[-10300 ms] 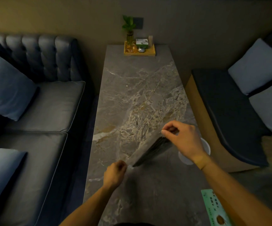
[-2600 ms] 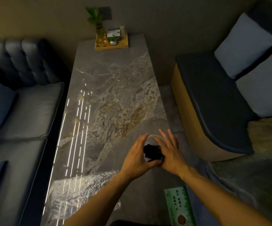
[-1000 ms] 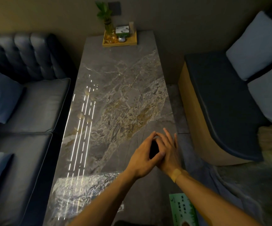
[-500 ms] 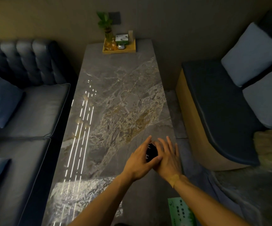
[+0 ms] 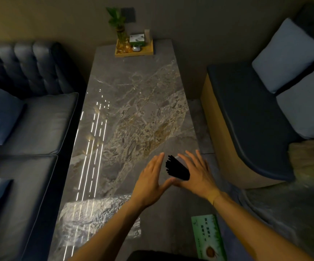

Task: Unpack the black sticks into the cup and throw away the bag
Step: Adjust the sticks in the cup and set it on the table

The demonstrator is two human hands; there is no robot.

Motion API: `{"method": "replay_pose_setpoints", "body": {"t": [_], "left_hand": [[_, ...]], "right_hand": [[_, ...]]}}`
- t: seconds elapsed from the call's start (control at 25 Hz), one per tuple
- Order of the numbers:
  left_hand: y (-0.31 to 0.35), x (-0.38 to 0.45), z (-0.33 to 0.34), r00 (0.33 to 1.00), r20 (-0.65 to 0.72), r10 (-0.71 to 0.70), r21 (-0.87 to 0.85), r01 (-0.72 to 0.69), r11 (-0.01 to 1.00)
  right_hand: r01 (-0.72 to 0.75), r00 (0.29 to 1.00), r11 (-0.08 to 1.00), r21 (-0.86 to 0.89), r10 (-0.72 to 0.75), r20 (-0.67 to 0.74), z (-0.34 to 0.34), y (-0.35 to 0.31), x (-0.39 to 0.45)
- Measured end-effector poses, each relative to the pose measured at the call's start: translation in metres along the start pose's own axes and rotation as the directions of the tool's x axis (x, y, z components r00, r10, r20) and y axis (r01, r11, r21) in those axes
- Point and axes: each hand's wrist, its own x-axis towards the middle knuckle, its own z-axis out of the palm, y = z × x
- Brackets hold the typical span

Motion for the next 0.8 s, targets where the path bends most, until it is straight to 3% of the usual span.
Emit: {"method": "replay_pose_setpoints", "body": {"t": [0.28, 0.56, 0.8], "left_hand": [[-0.006, 0.014, -0.005, 0.993, 0.082, 0.088, 0.141, -0.099, 0.985], [0.0, 0.027, -0.011, 0.989, 0.086, 0.119, 0.22, -0.135, 0.966], [-0.006, 0.018, -0.004, 0.993, 0.103, 0.052, 0.089, -0.062, 0.994]], "right_hand": [[0.009, 0.996, 0.998, 0.061, -0.015, 0.088, -0.012, -0.008, 0.013], [0.012, 1.0, 1.0, -0.021, -0.012, -0.014, -0.004, -0.01, 0.012], [0.023, 1.0, 0.999, -0.034, -0.022, 0.007, -0.004, -0.009, 0.017]]}}
